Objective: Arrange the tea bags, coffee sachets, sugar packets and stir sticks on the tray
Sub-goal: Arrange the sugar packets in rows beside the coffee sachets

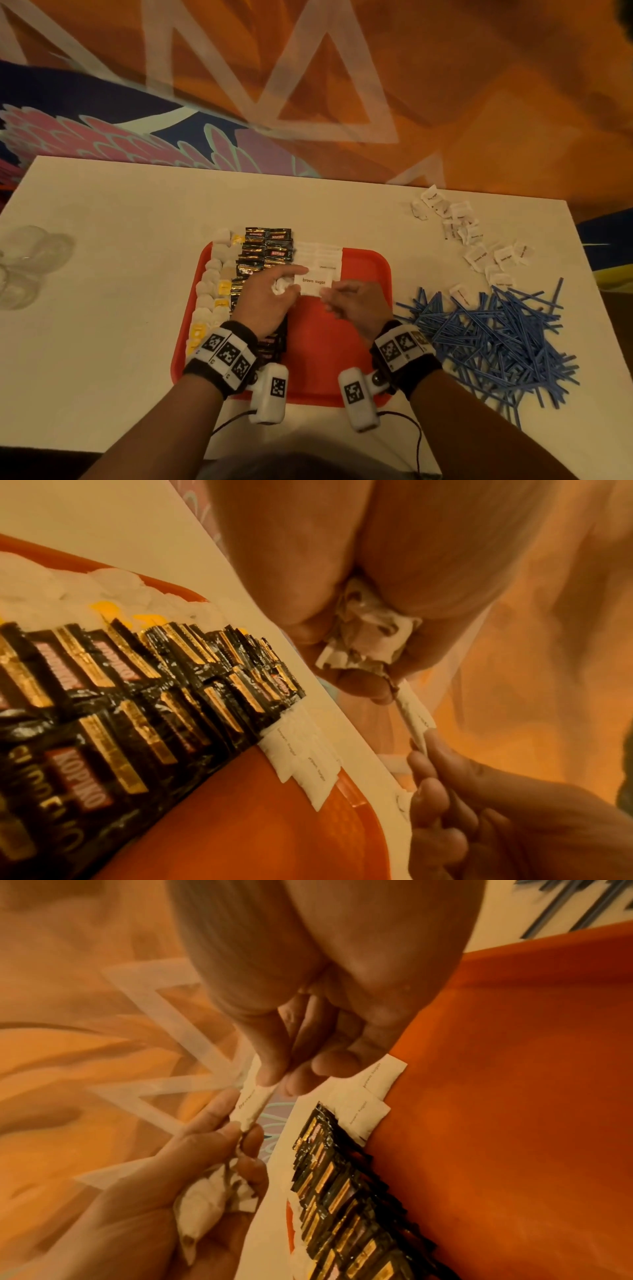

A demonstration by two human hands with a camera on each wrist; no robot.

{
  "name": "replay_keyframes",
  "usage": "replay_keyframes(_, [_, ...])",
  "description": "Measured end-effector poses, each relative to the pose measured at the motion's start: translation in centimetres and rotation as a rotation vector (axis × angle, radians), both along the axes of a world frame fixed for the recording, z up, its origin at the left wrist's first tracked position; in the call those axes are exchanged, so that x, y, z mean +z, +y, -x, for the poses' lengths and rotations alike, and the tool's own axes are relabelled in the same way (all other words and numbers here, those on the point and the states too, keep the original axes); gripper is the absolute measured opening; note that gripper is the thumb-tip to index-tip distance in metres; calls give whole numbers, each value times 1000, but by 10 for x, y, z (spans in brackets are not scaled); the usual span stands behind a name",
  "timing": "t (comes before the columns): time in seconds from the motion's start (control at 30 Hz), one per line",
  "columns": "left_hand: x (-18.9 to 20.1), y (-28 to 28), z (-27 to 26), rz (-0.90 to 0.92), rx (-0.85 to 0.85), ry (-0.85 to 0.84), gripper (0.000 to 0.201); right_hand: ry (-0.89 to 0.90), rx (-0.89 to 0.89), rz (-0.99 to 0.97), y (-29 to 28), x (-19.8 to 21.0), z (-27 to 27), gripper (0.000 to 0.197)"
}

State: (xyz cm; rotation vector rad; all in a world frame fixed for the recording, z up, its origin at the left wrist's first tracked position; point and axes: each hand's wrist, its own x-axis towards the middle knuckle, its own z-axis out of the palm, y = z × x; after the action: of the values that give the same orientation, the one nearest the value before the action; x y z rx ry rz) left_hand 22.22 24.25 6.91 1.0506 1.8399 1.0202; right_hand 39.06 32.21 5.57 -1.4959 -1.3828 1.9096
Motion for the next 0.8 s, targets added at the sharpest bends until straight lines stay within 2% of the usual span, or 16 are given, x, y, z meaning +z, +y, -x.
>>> replay_keyframes(0.17, [-7,1,7,71,96,8,39,-181,-25,-59,16,-26,1,22])
replay_keyframes(0.33, [-14,-11,19,98,117,-4,30,-357,-71,-46,37,-56,-1,23])
replay_keyframes(0.57, [-17,-29,33,132,170,-50,33,-448,-14,9,53,-72,10,26])
replay_keyframes(0.63, [-17,-31,34,133,187,-64,33,-494,-11,16,55,-75,10,20])
replay_keyframes(0.8, [-20,-33,37,138,200,-72,32,-629,49,-74,56,-78,14,18])
